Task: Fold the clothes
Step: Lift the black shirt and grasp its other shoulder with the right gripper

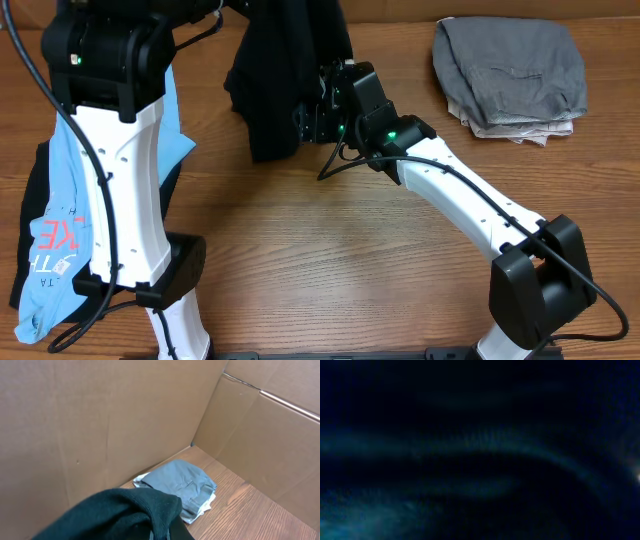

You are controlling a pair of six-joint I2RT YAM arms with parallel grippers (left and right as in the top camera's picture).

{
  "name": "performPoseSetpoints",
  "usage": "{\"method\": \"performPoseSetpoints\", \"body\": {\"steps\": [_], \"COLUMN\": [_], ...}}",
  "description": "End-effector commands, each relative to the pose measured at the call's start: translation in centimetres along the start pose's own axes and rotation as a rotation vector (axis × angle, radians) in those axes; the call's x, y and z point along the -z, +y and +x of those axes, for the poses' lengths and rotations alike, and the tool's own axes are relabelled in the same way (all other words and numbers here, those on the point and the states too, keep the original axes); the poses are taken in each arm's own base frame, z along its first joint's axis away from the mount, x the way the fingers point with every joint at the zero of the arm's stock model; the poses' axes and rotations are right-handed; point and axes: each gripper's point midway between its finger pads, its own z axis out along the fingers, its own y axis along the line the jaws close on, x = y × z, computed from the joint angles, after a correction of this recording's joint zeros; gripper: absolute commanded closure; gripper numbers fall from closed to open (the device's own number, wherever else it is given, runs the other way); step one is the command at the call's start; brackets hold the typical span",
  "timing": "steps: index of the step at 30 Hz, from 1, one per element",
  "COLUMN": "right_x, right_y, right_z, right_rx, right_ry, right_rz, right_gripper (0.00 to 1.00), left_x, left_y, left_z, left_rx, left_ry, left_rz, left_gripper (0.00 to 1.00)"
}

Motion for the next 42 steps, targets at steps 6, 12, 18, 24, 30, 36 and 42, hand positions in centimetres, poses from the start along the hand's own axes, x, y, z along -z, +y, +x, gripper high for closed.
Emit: {"method": "performPoseSetpoints", "body": {"steps": [6,12,18,24,30,36,42], "right_x": [2.0,4.8,5.7,5.4,4.4,4.4,4.9], "right_y": [-1.9,-1.1,-0.4,1.1,1.5,1.8,0.0], "right_z": [-1.8,-3.6,-4.9,-3.1,-0.7,-1.4,-1.8], "right_rx": [0.011,0.119,0.176,0.181,0.178,0.161,0.121], "right_ry": [-0.027,-0.063,-0.120,-0.053,0.029,0.000,-0.015], "right_rz": [0.022,-0.053,-0.070,-0.135,-0.127,-0.130,-0.029], "right_gripper": [0.20,0.17,0.16,0.18,0.27,0.64,0.96], "left_x": [0.5,0.6,0.6,0.5,0.5,0.5,0.9], "left_y": [0.5,2.5,2.5,2.5,2.5,2.4,2.7], "left_z": [0.2,1.4,1.6,1.5,1.5,1.5,1.0], "left_rx": [-0.025,-0.024,-0.028,-0.031,-0.031,-0.030,-0.035], "left_ry": [0.008,0.053,0.062,0.057,0.057,0.057,0.043], "left_rz": [-0.062,-0.171,-0.171,-0.171,-0.171,-0.165,-0.176], "left_gripper": [0.96,0.96,0.96,0.96,0.96,0.96,0.96]}}
